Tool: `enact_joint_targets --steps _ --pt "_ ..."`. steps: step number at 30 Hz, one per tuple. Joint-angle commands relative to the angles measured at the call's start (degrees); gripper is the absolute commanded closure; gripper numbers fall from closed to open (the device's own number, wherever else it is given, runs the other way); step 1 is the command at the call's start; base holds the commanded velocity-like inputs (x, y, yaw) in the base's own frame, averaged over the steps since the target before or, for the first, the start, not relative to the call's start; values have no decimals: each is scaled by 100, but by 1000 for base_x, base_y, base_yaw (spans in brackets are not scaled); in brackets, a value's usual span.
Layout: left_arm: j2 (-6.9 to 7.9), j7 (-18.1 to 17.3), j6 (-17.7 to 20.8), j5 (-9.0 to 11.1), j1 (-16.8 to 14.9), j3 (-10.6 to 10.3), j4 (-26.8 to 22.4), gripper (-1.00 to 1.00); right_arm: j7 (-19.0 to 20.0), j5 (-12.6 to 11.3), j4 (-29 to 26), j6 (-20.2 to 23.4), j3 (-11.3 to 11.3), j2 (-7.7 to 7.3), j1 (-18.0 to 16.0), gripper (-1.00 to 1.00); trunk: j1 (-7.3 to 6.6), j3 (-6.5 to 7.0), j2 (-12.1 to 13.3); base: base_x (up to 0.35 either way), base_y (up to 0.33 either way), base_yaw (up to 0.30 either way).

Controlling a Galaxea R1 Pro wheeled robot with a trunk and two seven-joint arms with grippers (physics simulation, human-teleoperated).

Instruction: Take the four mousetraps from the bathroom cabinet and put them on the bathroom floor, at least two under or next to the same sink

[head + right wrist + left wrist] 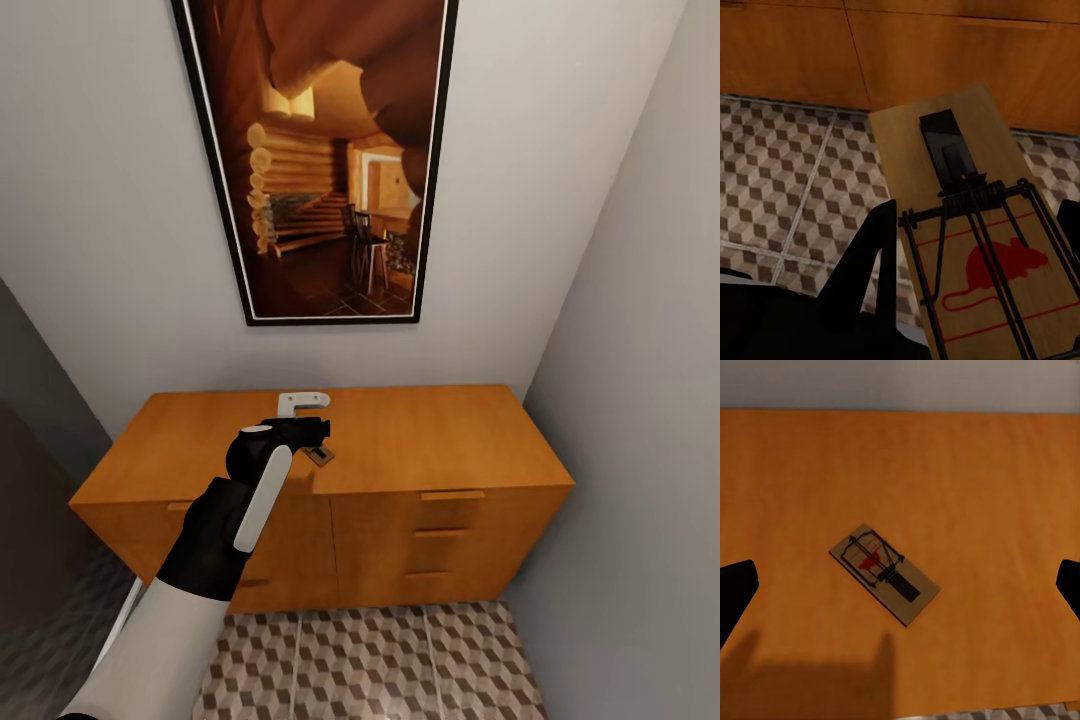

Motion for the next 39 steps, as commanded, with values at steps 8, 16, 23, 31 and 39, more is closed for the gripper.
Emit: enact_joint_targets --steps 8,16,23,31,39 --pt "0 57 14 60 -6 -2 -4 -100 24 -56 3 -17 42 0 -3 100 3 -79 -12 0 0 0" --pt "0 57 14 60 -6 -2 3 -100 24 -56 3 -17 43 0 -6 100 3 -141 -12 0 0 0" --pt "0 57 14 62 -6 -1 6 -100 24 -56 3 -17 47 0 -4 100 3 -149 -12 25 0 0" --pt "0 57 14 60 -6 -1 37 -100 24 -56 3 -17 48 0 -4 100 3 -150 -12 189 -46 0" --pt "0 57 14 60 -6 -1 40 -100 24 -56 3 -17 48 -3 -4 100 3 -150 -12 53 -15 0"
